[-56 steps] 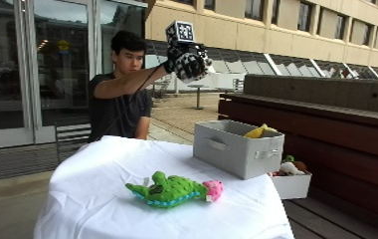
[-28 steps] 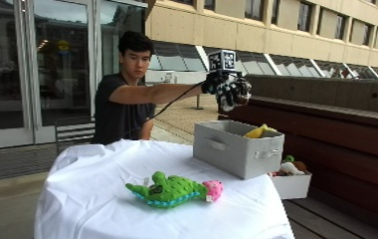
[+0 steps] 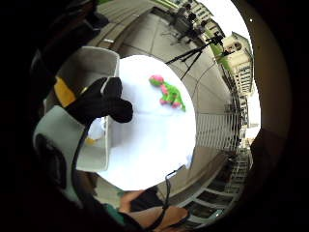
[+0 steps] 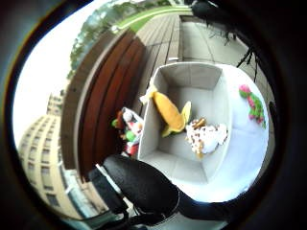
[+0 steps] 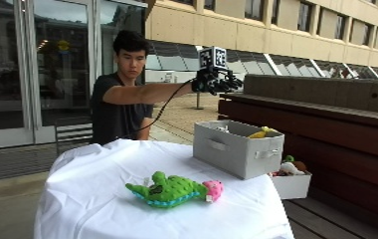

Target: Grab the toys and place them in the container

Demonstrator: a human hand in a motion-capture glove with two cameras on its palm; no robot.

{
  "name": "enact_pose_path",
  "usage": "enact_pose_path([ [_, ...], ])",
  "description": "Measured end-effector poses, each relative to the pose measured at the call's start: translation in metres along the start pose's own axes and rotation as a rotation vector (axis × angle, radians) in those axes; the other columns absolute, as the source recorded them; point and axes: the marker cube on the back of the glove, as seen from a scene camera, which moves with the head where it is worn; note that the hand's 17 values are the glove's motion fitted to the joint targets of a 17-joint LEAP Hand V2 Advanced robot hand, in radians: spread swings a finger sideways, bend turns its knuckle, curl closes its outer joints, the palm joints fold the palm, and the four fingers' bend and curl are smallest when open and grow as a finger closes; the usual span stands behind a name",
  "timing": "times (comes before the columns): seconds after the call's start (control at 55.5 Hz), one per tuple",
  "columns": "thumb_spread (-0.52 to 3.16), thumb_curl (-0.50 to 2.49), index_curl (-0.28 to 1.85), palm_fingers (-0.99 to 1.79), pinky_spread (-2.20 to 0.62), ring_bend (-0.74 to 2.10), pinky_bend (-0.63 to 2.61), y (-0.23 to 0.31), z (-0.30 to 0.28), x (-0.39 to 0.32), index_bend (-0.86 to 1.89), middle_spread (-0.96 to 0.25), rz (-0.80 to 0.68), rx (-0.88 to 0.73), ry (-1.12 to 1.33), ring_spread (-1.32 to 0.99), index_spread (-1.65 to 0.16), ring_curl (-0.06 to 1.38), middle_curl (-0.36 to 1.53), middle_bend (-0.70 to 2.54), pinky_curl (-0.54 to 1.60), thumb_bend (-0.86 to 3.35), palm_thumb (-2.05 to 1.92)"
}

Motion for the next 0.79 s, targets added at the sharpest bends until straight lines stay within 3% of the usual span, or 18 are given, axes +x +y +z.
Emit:
enact_pose_path([
  [0.378,0.81,0.21,0.31,-0.08,0.01,0.77,1.43,0.005,-0.003,0.176,0.13,-0.04,0.135,0.079,0.074,-0.02,-0.33,0.28,0.51,0.29,0.39,-0.13,-0.17],
  [0.594,0.83,0.19,0.27,-0.09,0.03,0.73,1.39,-0.013,0.056,0.277,0.1,-0.05,0.191,0.054,0.038,-0.04,-0.33,0.26,0.49,0.26,0.36,-0.11,-0.14],
  [0.792,0.84,0.18,0.23,-0.13,0.04,0.69,1.38,-0.037,0.133,0.325,0.09,-0.06,0.196,-0.029,0.011,-0.04,-0.33,0.25,0.47,0.24,0.35,-0.1,-0.14],
])
